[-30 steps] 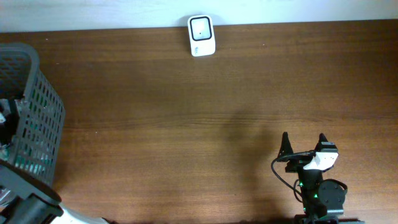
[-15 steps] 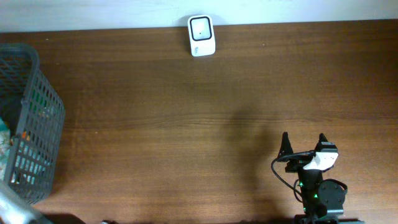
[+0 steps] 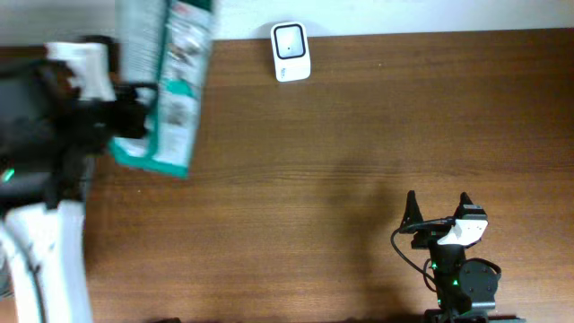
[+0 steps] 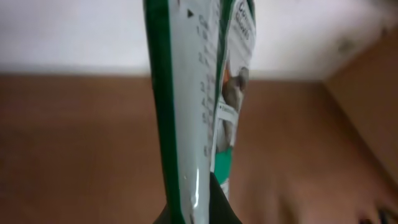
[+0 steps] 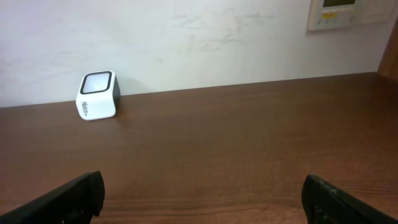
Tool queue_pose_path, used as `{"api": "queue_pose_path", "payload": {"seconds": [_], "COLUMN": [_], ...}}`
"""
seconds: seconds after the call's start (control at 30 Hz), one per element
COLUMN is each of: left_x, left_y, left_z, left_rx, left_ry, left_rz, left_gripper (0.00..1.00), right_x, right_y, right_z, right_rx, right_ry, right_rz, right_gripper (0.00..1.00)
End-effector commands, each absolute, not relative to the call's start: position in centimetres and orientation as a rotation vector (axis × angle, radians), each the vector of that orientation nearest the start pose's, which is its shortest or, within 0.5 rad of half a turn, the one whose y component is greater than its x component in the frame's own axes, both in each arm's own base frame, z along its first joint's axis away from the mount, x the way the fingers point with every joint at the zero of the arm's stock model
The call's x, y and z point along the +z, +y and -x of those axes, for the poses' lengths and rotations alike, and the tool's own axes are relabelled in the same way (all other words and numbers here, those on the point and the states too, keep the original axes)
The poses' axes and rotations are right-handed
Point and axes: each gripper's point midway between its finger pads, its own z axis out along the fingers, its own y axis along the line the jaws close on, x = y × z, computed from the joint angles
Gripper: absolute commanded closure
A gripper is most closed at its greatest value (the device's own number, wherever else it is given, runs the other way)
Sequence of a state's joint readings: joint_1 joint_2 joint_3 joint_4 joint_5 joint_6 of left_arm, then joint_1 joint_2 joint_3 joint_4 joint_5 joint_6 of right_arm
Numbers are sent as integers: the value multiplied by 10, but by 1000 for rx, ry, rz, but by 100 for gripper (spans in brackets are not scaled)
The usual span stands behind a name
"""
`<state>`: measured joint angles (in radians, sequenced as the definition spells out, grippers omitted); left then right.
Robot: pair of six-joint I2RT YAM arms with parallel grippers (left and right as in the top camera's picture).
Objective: Scan the item barcode
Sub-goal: 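Lift the green glove pack out and place it on the table center-right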
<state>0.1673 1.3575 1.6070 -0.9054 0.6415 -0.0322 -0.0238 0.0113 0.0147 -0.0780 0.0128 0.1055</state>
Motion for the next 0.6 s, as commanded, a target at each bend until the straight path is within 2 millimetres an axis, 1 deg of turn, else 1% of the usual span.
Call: {"api": "queue_pose_path", "payload": {"seconds": [0.0, 0.07, 0.1, 0.13, 0.2, 0.27, 0.3, 0.33, 0.4, 0.47, 0.5, 0.57], "left_x": [293, 260, 238, 223, 186, 161, 151, 139, 119, 107, 103, 95], "left_y": [-114, -148, -167, -180, -206, -228, -242, -258, -288, -314, -325, -336], "left_z": [-370, -371, -370, -368, -364, -356, -352, -350, -351, -355, -358, -367], "left_rx": [-807, -859, -887, -902, -952, -1017, -1066, -1108, -1152, -1190, -1193, -1122], "left_ry": [2343, 2417, 2460, 2486, 2571, 2623, 2638, 2666, 2718, 2742, 2754, 2795], "left_rz": [-370, -501, -584, -641, -717, -772, -791, -784, -704, -609, -545, -379], "left_gripper": [100, 100, 100, 100, 100, 100, 100, 100, 100, 100, 100, 100], "right_x": [155, 155, 155, 155, 155, 155, 155, 155, 155, 155, 155, 155], "right_y": [-8, -8, -8, -8, -8, -8, -8, -8, -8, -8, -8, -8], "right_z": [-246, -246, -246, -246, -246, -246, -246, -246, -246, -246, -246, -246], "right_rx": [56, 56, 56, 56, 56, 56, 56, 56, 56, 56, 56, 56], "right_ry": [1647, 1647, 1647, 1647, 1647, 1647, 1647, 1647, 1647, 1647, 1647, 1647], "right_rz": [-122, -122, -122, -122, -122, -122, -122, -122, -122, -122, -122, -122], "right_gripper": [2, 2, 2, 2, 2, 2, 2, 2, 2, 2, 2, 2]}}
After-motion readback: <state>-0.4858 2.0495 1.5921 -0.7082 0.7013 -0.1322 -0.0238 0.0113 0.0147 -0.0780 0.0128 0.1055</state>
